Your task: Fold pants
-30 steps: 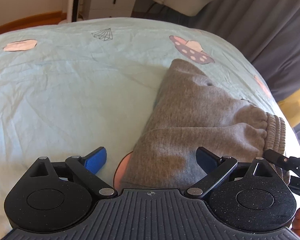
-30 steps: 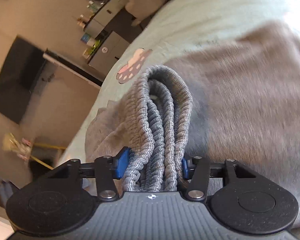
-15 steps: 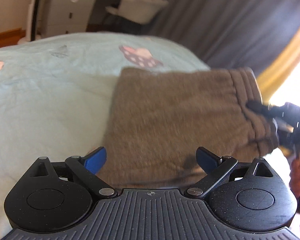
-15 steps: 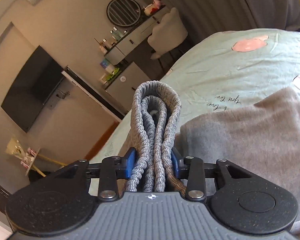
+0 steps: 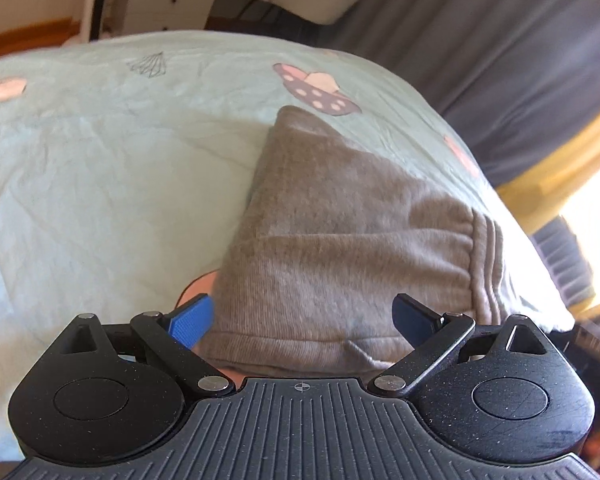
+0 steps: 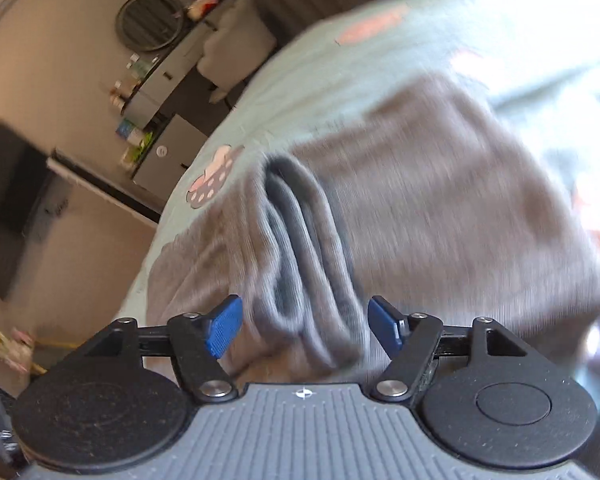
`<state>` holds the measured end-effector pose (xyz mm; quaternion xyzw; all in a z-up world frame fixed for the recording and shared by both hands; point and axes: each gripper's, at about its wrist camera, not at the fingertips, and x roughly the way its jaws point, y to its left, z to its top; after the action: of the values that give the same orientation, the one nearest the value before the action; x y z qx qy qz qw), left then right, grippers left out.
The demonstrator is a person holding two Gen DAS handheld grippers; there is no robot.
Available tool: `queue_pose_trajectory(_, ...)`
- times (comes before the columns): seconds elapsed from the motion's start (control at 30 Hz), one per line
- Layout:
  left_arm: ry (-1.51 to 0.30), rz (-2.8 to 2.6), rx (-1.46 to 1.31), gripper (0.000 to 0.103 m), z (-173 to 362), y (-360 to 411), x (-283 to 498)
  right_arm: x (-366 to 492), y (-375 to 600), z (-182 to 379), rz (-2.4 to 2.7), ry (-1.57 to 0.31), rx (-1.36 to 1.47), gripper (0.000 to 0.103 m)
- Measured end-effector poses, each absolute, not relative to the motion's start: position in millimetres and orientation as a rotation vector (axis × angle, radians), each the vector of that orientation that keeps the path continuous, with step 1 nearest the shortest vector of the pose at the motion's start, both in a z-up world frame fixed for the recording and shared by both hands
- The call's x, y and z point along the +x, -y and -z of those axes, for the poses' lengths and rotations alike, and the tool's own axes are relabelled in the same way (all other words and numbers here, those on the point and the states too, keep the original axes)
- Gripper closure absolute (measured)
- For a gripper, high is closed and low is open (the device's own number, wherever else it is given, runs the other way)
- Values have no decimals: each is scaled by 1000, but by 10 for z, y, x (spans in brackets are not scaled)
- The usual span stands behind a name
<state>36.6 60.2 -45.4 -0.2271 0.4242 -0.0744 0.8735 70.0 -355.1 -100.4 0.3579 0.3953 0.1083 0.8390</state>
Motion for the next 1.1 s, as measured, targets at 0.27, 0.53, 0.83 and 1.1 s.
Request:
queue_pose_trajectory(0.27,-902,212,-634,4,437,-654,268,712,3549,1383,-237,-866,1020,21)
queue_pose_trajectory(0.53,-940,218,-644,4,510,-450,254,748,3373,1373,-231,-838,1012,35)
queue_pose_trajectory(0.83,-987,220,-659,4,623,-356,234,971,3233,1442,-215,-816,1087,37)
queue_pose_trajectory(1.1,-957,167,-642,4,580,-419,191,916,3165,1052,-248,-726,835,59)
